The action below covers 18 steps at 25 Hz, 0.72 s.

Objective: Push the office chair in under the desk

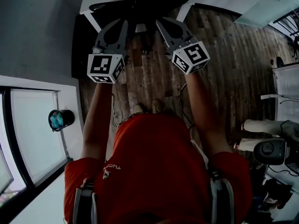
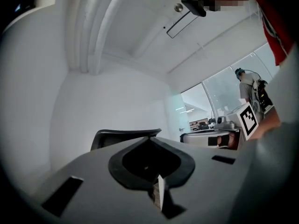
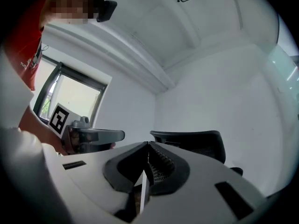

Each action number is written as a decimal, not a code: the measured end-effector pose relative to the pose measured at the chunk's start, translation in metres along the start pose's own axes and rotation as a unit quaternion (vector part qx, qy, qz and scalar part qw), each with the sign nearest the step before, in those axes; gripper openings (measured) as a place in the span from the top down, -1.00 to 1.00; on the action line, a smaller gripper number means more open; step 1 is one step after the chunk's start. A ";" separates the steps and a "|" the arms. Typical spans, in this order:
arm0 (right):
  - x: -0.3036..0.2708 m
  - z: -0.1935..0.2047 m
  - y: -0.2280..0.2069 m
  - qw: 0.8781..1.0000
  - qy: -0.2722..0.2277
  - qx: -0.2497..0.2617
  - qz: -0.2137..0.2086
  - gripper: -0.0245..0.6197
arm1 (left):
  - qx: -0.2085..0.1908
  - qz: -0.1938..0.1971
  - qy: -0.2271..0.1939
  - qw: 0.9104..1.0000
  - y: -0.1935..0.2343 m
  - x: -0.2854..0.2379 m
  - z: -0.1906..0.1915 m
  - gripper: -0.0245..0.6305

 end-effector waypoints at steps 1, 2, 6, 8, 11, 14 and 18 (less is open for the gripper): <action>0.000 0.001 0.005 1.000 -0.002 -0.001 -0.003 0.84 | 0.005 0.002 -0.003 1.000 -0.002 0.002 -0.001 0.89; 0.000 0.002 0.010 1.000 -0.005 0.000 -0.005 0.84 | 0.010 0.004 -0.006 1.000 -0.004 0.003 -0.002 0.89; 0.003 0.002 0.023 1.000 -0.018 -0.007 -0.002 0.85 | 0.026 0.010 -0.008 1.000 -0.009 0.008 -0.001 0.89; 0.003 0.004 0.026 1.000 -0.019 -0.013 -0.004 0.85 | 0.030 0.011 -0.005 0.999 -0.009 0.009 0.001 0.89; 0.004 0.004 0.028 1.000 -0.017 -0.014 -0.006 0.85 | 0.033 0.017 -0.003 0.999 -0.013 0.009 0.003 0.89; 0.005 0.002 0.029 1.000 -0.017 -0.012 -0.005 0.85 | 0.033 0.022 -0.005 0.999 -0.016 0.008 0.002 0.90; 0.006 0.002 0.028 1.000 -0.016 -0.011 -0.005 0.85 | 0.035 0.026 -0.002 0.999 -0.017 0.007 0.002 0.89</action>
Point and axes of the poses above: the fingertips, and each gripper's own axes: x backward along the fingers, y to its left, z out of its underside, the point moved 6 cm from there along x, backward along the fingers, and after that the axes turned 7 degrees about -z, right-handed, at the moved point
